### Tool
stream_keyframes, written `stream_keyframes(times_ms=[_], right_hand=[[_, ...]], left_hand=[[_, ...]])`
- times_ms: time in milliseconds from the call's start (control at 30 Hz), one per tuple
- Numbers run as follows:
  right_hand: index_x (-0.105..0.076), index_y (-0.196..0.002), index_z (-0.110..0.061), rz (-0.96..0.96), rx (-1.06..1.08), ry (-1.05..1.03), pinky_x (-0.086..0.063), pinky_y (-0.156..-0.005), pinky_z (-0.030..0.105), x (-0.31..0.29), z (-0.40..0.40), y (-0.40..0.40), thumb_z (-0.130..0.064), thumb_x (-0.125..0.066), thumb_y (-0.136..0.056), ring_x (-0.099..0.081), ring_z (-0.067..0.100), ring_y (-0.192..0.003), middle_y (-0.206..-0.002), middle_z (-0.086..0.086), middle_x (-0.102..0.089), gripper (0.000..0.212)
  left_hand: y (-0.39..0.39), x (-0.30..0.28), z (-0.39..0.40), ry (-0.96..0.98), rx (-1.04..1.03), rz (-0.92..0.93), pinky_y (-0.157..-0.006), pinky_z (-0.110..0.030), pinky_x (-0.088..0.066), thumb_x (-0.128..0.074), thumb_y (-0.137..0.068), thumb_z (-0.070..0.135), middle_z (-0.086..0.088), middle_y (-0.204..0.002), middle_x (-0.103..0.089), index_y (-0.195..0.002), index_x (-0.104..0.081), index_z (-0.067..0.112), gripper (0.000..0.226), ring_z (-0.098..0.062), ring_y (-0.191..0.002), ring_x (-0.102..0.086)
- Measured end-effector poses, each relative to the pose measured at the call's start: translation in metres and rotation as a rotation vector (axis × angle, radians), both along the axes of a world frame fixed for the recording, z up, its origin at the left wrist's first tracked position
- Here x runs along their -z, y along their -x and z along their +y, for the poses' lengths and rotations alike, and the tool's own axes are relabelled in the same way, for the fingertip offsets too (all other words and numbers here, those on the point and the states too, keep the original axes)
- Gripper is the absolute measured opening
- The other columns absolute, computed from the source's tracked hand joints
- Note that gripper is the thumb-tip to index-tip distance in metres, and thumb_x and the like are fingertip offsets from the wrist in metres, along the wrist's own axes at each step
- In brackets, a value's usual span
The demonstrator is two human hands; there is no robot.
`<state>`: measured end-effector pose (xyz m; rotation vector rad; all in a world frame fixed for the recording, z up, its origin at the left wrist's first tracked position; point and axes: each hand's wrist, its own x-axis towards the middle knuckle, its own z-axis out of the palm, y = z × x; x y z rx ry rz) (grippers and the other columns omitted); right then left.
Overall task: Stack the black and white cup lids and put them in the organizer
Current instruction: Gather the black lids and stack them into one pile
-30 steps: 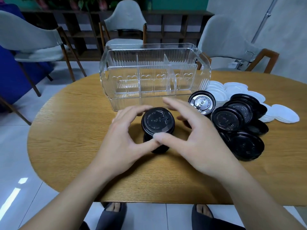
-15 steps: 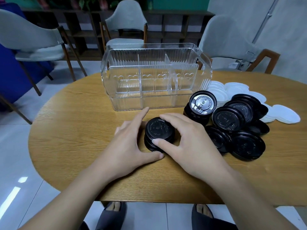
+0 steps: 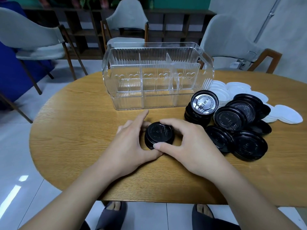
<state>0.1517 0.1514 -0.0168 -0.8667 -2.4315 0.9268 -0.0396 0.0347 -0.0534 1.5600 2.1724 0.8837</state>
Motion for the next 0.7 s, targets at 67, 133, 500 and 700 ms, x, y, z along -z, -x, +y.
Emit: stream_keyframes(times_ms=[67, 133, 500, 700], right_hand=[[-0.071, -0.141, -0.038, 0.017, 0.016, 0.001, -0.05, -0.113, 0.031, 0.001, -0.001, 0.002, -0.051, -0.088, -0.086, -0.065, -0.002, -0.125, -0.132, -0.024, -0.074, 0.06], [-0.071, -0.141, -0.038, 0.021, 0.049, -0.003, -0.051, -0.112, 0.031, 0.002, -0.003, 0.004, -0.051, -0.089, -0.085, -0.066, -0.001, -0.123, -0.13, -0.023, -0.075, 0.06], [-0.074, -0.127, -0.034, 0.024, 0.121, -0.099, -0.056, -0.099, 0.037, 0.005, -0.013, 0.01, -0.055, -0.09, -0.081, -0.07, 0.006, -0.107, -0.113, -0.018, -0.078, 0.053], [-0.064, -0.145, -0.042, 0.022, -0.018, 0.069, -0.051, -0.117, 0.036, 0.008, 0.005, 0.004, -0.05, -0.093, -0.082, -0.064, -0.003, -0.131, -0.136, -0.026, -0.072, 0.07]], left_hand=[[0.0, 0.0, 0.0, 0.001, -0.009, 0.003, -0.121, -0.033, -0.035, -0.07, -0.064, 0.083, 0.03, -0.144, -0.055, -0.175, -0.011, 0.05, 0.13, -0.01, -0.141, -0.044], [-0.001, 0.0, 0.001, 0.004, -0.015, -0.002, -0.12, -0.032, -0.037, -0.07, -0.063, 0.084, 0.028, -0.145, -0.055, -0.175, -0.01, 0.05, 0.131, -0.01, -0.142, -0.044], [-0.007, -0.004, -0.001, -0.03, -0.017, 0.069, -0.121, -0.033, -0.04, -0.069, -0.072, 0.074, 0.02, -0.147, -0.061, -0.177, -0.017, 0.038, 0.122, -0.007, -0.145, -0.044], [-0.01, -0.007, 0.0, -0.027, -0.024, 0.104, -0.122, -0.03, -0.035, -0.084, -0.084, 0.059, 0.018, -0.146, -0.058, -0.178, -0.016, 0.034, 0.118, -0.007, -0.144, -0.041]])
